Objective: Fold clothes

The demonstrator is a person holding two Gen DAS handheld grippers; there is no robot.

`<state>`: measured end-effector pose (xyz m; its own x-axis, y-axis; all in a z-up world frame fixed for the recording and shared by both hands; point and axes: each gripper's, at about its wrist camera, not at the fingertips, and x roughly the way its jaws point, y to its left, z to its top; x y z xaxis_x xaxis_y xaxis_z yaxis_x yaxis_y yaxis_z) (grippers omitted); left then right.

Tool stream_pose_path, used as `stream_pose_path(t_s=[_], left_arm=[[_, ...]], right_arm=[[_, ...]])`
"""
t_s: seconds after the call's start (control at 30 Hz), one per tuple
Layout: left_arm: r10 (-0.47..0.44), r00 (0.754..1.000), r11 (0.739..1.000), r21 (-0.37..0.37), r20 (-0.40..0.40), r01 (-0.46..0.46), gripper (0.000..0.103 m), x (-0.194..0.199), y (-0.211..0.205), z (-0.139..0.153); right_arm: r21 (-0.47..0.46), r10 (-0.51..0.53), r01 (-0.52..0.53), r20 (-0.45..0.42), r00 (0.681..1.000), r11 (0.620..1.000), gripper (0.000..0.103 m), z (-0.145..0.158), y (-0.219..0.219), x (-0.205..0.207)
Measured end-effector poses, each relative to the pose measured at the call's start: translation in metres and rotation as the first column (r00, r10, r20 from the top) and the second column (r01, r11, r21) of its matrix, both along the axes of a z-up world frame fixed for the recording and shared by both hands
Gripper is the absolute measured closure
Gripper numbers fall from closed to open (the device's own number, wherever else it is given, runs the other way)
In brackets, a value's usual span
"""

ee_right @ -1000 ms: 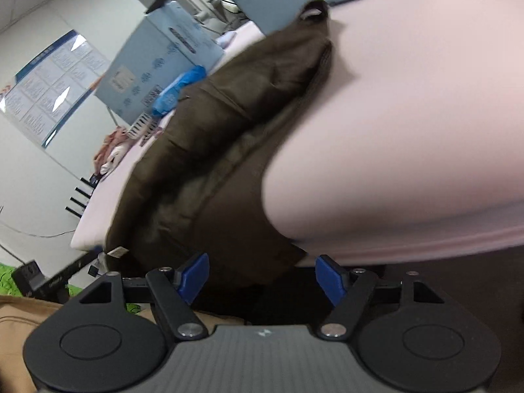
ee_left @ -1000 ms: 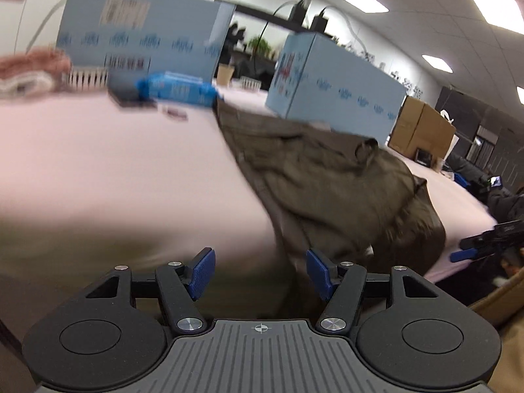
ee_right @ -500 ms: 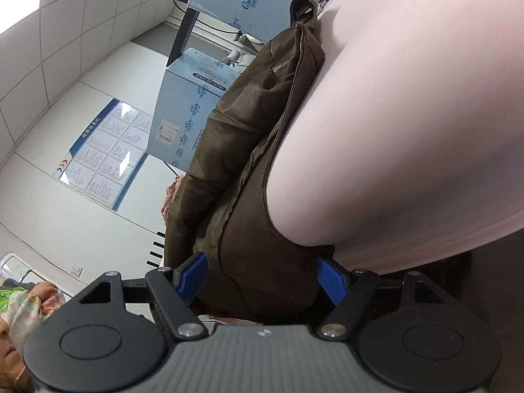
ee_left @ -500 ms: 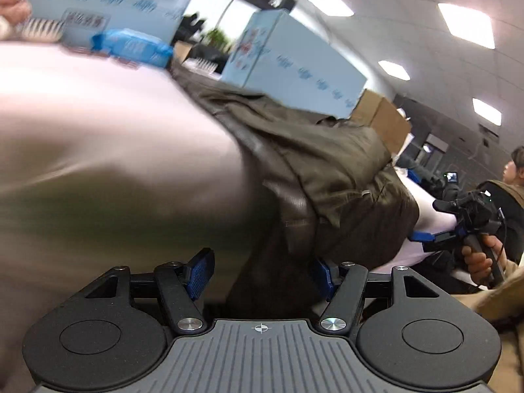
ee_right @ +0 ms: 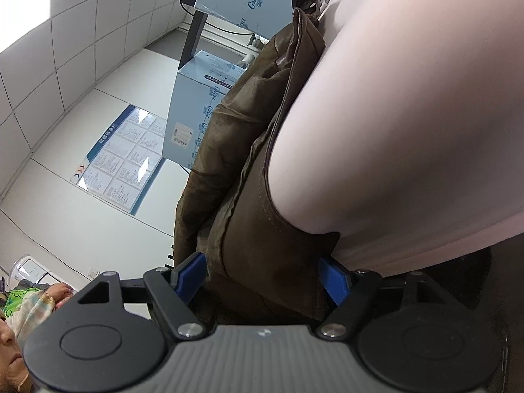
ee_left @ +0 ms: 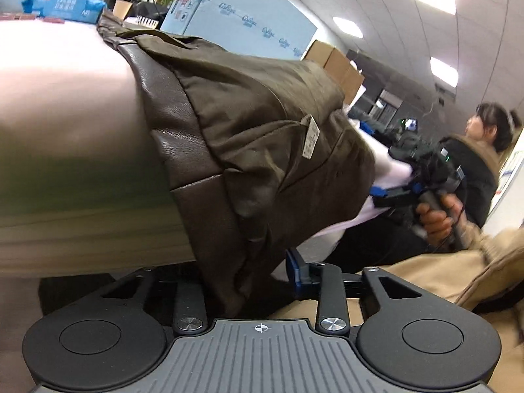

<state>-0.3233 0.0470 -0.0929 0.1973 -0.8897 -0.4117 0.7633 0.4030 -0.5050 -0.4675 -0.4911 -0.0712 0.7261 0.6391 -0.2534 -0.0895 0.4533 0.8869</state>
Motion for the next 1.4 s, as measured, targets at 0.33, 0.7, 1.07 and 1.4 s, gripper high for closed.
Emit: stream_pose_path(t_s=[0.33, 0.7, 1.07, 1.4], left_arm=[[-0.036, 0.998, 0.955, -0.296, -0.048, 0.02, 0.091, 0.014, 0.024, 0.055], [-0.076, 0.997, 0.872, -0.483, 0.01, 0.071, 0.091, 0.007, 0.004, 0.102], [0.026, 1.0, 0.855, -0.518, 0.003, -0.02, 0.091, -0.004, 0.02, 0.121], [-0.035, 0.998, 0.731, -0.682, -0.058, -0.014, 0.091, -0.017, 0.034, 0.126]], right_arm=[[0.056, -0.044, 0.042, 0.044, 0.998, 0.998, 0.025, -0.007, -0.007, -0.022], [0.148, -0.069, 0.064, 0.028, 0.997, 0.987, 0.034, -0.043, 0.015, -0.018], [0.233, -0.105, 0.065, 0.165, 0.981, 0.97, 0.1, -0.016, 0.024, -0.026], [0.137, -0.114, 0.071, 0.341, 0.933, 0.988, 0.1, 0.067, 0.02, -0.058]])
